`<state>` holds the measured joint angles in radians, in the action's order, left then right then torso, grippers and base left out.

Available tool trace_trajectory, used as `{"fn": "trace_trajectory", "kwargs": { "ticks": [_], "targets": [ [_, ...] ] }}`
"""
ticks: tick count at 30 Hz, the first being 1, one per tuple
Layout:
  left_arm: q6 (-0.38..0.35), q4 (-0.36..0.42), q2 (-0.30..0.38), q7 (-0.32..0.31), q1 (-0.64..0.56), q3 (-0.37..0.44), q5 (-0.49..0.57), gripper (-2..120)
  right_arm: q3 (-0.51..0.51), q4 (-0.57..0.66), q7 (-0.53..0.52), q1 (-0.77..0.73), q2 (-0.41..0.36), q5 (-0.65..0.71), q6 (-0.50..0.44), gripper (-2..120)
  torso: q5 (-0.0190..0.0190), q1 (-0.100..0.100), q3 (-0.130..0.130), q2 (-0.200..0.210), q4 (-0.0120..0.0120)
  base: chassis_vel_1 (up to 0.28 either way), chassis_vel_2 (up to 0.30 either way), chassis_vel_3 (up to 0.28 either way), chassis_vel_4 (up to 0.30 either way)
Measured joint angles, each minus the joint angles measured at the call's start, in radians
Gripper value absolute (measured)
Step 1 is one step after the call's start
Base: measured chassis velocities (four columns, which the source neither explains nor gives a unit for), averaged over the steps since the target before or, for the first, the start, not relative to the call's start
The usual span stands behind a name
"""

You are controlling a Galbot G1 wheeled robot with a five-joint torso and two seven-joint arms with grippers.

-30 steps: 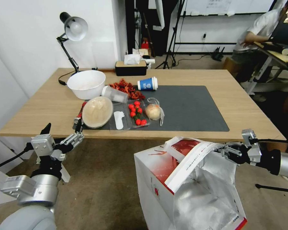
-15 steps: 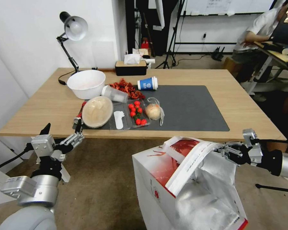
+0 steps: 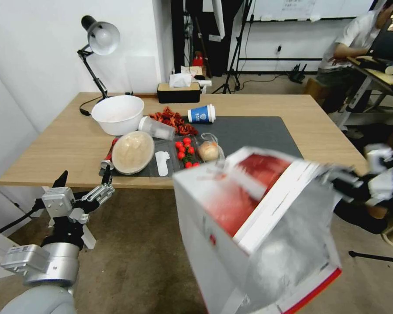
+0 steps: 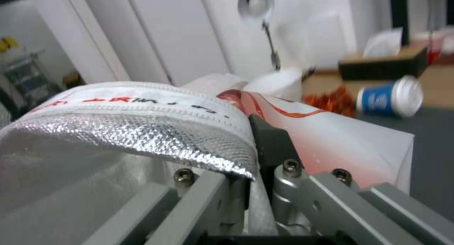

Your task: Pick up the food delivery bag from the floor and place it on the table.

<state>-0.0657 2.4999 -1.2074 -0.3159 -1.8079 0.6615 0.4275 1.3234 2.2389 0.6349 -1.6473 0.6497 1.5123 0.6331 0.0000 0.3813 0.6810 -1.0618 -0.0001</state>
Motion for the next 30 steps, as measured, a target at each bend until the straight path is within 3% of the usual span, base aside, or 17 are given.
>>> {"fn": "trace_trajectory", "kwargs": {
  "ticks": [4, 9, 12, 14, 16, 17, 21, 23, 25, 30],
  "targets": [
    [0.005, 0.000, -0.004, 0.000, -0.001, -0.008, -0.008, 100, 0.055, -0.023, -0.061, 0.023, -0.018, 0.098, -0.010, 0, 0.0001, 0.000, 0.000, 0.001, 0.0000, 0.000, 0.000, 0.000, 0.000],
    [0.010, 0.000, -0.011, 0.000, 0.003, -0.017, -0.019, 100, 0.065, -0.049, -0.216, 0.076, -0.036, 0.253, -0.071, 0, 0.0000, -0.001, -0.001, 0.001, -0.0001, 0.000, 0.000, 0.000, 0.000],
    [0.013, 0.000, -0.009, 0.001, 0.011, -0.025, -0.022, 100, 0.033, -0.049, -0.394, 0.138, -0.029, 0.382, -0.141, 0, 0.0001, -0.001, -0.001, 0.001, 0.0005, 0.000, 0.000, 0.000, 0.000],
    [0.013, 0.000, -0.002, 0.001, 0.020, -0.034, -0.022, 100, 0.030, -0.040, -0.451, 0.147, -0.022, 0.411, -0.154, 0, 0.0002, -0.001, -0.001, 0.002, 0.0006, 0.000, 0.000, 0.000, 0.000],
    [0.012, -0.010, 0.019, 0.002, 0.042, -0.058, -0.022, 100, 0.025, -0.006, -0.587, 0.166, -0.003, 0.475, -0.188, 0, 0.0002, -0.001, -0.001, 0.002, -0.0004, 0.000, 0.000, 0.000, 0.000],
    [0.012, -0.010, 0.019, 0.002, 0.042, -0.058, -0.022, 100, 0.025, -0.006, -0.587, 0.166, -0.003, 0.475, -0.188, 0, 0.0002, -0.001, -0.001, 0.002, -0.0004, 0.000, 0.000, 0.000, 0.000],
    [0.009, -0.040, 0.058, 0.004, 0.082, -0.102, -0.016, 100, 0.015, 0.056, -0.841, 0.213, 0.028, 0.571, -0.257, 0, -0.0004, -0.001, -0.001, 0.002, -0.0001, 0.000, 0.000, 0.000, 0.000],
    [0.008, -0.044, 0.062, 0.004, 0.086, -0.106, -0.015, 100, 0.007, 0.061, -0.879, 0.225, 0.032, 0.579, -0.269, 0, -0.0005, -0.001, -0.001, 0.002, -0.0007, 0.000, 0.000, 0.000, 0.000],
    [0.009, -0.053, 0.068, 0.005, 0.091, -0.113, -0.013, 100, -0.057, 0.075, -1.061, 0.312, 0.067, 0.604, -0.329, 0, 0.0005, -0.001, -0.001, 0.002, 0.0001, 0.000, 0.000, 0.000, 0.000],
    [0.009, -0.054, 0.073, 0.008, 0.094, -0.117, -0.013, 100, -0.125, 0.073, -1.168, 0.374, 0.143, 0.617, -0.345, 0, -0.0002, -0.001, -0.001, 0.002, 0.0001, 0.000, 0.000, 0.000, 0.000]
  ]
}}
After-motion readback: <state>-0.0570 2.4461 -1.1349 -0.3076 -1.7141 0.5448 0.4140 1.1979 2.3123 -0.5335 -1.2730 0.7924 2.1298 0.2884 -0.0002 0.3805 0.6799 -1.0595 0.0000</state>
